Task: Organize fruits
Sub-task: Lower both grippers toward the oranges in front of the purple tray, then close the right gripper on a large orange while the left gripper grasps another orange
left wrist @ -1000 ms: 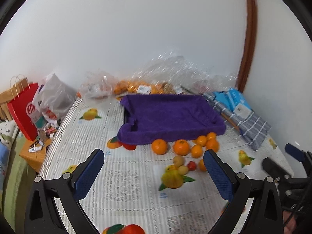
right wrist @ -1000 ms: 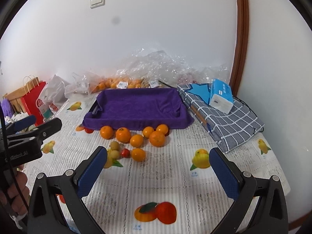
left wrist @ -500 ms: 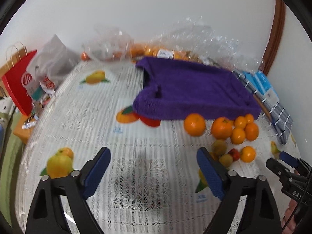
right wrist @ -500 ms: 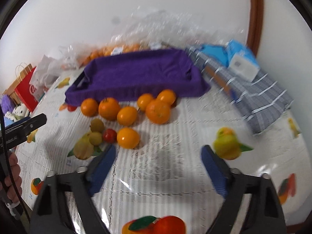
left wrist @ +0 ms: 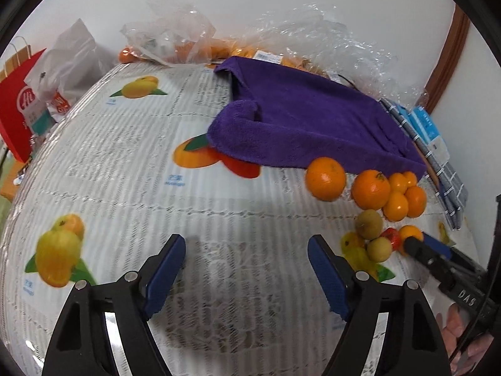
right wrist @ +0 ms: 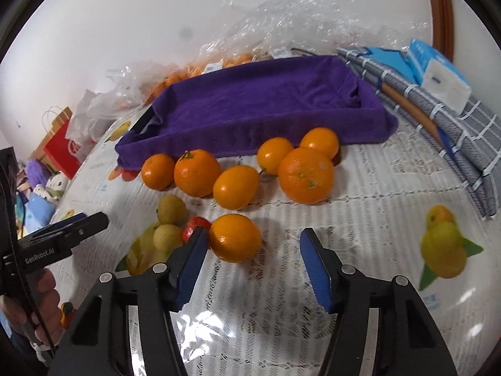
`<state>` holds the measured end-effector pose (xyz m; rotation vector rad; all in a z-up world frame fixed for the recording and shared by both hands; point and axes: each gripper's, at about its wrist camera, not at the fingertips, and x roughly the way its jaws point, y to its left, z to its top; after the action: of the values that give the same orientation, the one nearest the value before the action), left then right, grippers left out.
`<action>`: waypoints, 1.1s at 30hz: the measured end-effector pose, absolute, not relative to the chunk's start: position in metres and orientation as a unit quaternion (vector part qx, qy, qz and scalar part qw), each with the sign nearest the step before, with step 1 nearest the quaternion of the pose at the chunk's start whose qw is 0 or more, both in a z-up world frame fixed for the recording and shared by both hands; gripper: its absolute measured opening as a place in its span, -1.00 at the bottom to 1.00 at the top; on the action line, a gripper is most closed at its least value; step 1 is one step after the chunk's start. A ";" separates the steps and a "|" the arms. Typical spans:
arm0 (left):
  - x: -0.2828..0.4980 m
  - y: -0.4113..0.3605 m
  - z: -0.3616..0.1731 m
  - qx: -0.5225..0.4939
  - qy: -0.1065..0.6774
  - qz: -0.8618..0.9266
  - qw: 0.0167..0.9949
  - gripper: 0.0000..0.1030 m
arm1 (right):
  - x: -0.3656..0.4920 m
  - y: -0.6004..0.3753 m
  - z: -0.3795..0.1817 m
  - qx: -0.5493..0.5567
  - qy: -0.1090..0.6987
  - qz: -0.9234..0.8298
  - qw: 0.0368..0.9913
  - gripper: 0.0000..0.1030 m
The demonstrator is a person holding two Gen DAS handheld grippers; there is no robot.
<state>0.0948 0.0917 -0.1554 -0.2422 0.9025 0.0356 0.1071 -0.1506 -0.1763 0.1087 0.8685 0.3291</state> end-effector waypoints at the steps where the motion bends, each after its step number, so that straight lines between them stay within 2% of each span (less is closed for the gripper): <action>1: 0.096 0.089 -0.155 -0.115 0.433 0.015 0.894 0.52 | 0.107 -0.150 -0.176 0.053 0.416 0.162 0.893 0.05; 2: 0.097 0.087 -0.155 -0.113 0.432 0.013 0.894 0.52 | 0.106 -0.150 -0.174 0.056 0.414 0.170 0.892 -0.09; 5: 0.101 0.080 -0.153 -0.106 0.429 0.004 0.897 0.49 | 0.106 -0.152 -0.174 0.073 0.415 0.193 0.886 -0.32; 7: 0.104 0.074 -0.152 -0.102 0.432 -0.005 0.896 0.36 | 0.105 -0.156 -0.172 0.073 0.416 0.183 0.888 -0.32; 18: 0.153 0.046 -0.149 -0.074 0.434 -0.033 0.897 0.35 | 0.099 -0.186 -0.170 0.044 0.413 0.120 0.902 -0.32; 21: 0.161 0.044 -0.155 -0.076 0.441 -0.043 0.893 0.23 | 0.104 -0.185 -0.175 0.044 0.424 0.123 0.896 -0.30; 24: 0.165 0.040 -0.158 -0.064 0.432 -0.042 0.899 0.21 | 0.108 -0.182 -0.177 0.032 0.417 0.119 0.901 -0.25; 29: 0.171 0.032 -0.159 -0.039 0.422 -0.040 0.905 -0.01 | 0.111 -0.173 -0.178 0.001 0.412 0.118 0.904 -0.20; 31: 0.170 0.034 -0.159 -0.051 0.419 -0.057 0.905 -0.18 | 0.112 -0.171 -0.178 -0.003 0.411 0.120 0.904 -0.20; 33: 0.170 0.038 -0.159 -0.068 0.417 -0.070 0.904 -0.26 | 0.112 -0.171 -0.178 -0.003 0.412 0.122 0.903 -0.20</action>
<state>0.1697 0.0377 -0.1589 -0.1406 0.8613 -0.1448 0.1123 -0.1712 -0.1780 -0.0058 0.8512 0.2522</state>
